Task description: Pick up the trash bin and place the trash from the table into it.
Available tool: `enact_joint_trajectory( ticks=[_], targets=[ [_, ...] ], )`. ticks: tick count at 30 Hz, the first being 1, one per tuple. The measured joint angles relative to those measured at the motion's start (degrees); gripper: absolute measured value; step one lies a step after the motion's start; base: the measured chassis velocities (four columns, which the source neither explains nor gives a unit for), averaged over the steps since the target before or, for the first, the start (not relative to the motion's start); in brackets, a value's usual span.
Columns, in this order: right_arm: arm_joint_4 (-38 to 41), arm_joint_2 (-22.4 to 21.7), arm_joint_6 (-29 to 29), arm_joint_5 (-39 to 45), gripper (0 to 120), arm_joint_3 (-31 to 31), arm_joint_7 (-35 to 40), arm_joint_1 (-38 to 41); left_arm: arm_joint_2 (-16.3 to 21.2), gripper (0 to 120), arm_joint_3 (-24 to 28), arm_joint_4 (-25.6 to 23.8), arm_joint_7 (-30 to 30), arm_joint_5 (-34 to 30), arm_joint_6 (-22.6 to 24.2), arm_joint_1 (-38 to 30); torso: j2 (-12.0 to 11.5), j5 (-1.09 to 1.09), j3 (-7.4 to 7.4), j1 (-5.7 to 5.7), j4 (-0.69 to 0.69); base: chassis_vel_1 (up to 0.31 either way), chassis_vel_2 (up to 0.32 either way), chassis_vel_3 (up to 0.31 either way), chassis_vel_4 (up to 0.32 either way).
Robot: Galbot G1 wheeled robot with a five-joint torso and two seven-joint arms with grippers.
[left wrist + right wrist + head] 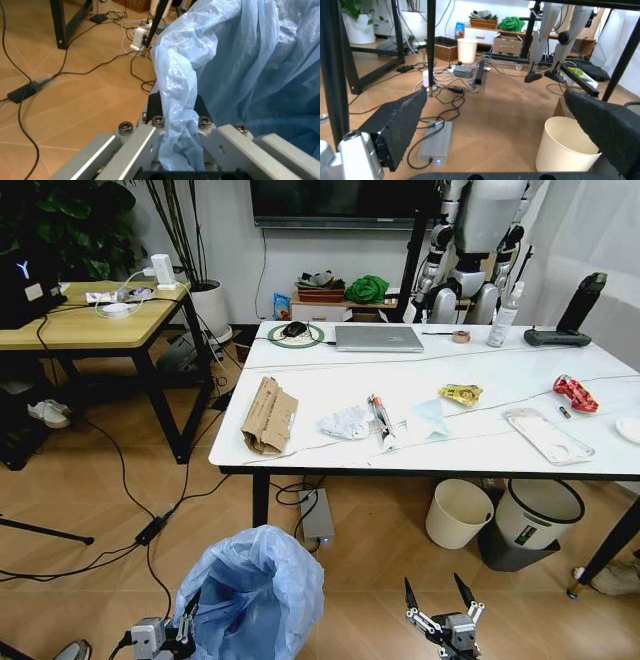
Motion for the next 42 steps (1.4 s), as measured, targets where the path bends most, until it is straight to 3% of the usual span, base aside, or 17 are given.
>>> enact_joint_trajectory(
  ticks=[36,42],
  targets=[
    [0.80,0.00,0.11,-0.34,100,-0.42,-0.02,-0.36,-0.16,0,-0.01,0.02,0.16,0.33,-0.36,0.01,9.63,0.00,5.45,4.19,0.00,0.000,0.000,0.000,0.000],
    [1.92,0.00,0.12,0.68,100,-0.34,-0.02,-0.49,-0.37,0,-2.12,0.48,1.05,0.94,-1.52,0.27,11.71,0.00,6.61,5.10,0.00,0.000,0.000,0.000,0.000]
  ],
)
